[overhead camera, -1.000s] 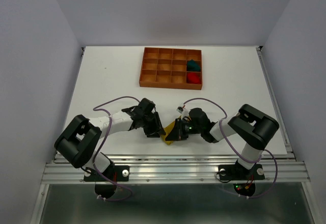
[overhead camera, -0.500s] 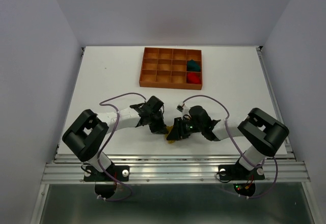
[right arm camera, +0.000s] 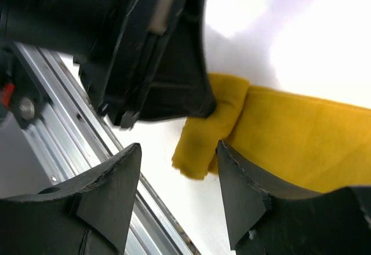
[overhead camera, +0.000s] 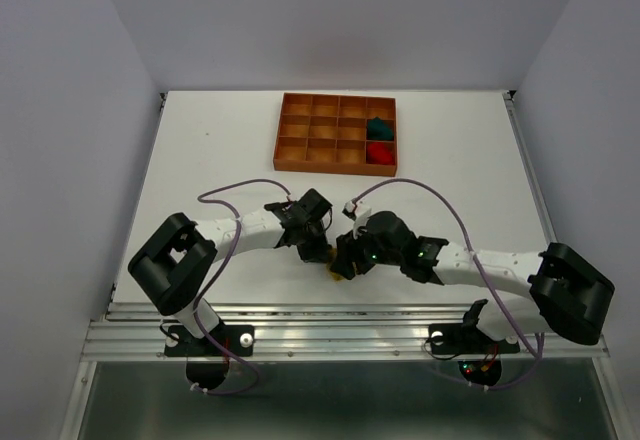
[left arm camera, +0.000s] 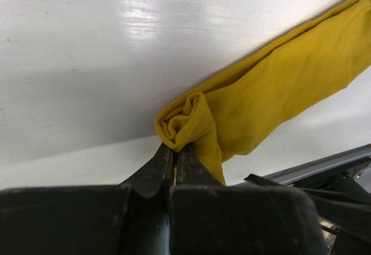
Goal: Roll the socks
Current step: Roll the sock at the center of the board.
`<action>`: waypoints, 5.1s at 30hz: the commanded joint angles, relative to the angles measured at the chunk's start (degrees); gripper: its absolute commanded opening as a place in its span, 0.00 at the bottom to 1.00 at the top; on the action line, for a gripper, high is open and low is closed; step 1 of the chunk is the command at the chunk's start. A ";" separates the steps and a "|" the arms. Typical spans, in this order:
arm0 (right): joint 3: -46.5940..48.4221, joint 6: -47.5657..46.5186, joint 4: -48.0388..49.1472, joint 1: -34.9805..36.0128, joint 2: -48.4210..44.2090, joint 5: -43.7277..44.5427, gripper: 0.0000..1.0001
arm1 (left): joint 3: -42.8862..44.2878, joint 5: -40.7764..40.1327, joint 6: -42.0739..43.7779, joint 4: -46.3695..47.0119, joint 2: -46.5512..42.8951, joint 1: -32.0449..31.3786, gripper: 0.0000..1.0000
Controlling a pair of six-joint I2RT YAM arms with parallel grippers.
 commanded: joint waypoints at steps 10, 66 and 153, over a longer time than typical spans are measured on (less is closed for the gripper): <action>5.35 -8.45 -6.49 13.05 -0.34 22.08 0.60 | 1.08 -3.33 -0.09 -8.29 -1.09 -0.88 0.00; 10.10 -9.15 -7.89 23.33 6.97 35.54 0.56 | -1.11 -1.14 -1.93 -6.71 -1.88 -0.88 0.00; 13.79 4.37 -16.34 16.49 17.51 19.40 0.01 | -7.00 -5.09 2.63 -5.04 -23.93 10.20 0.80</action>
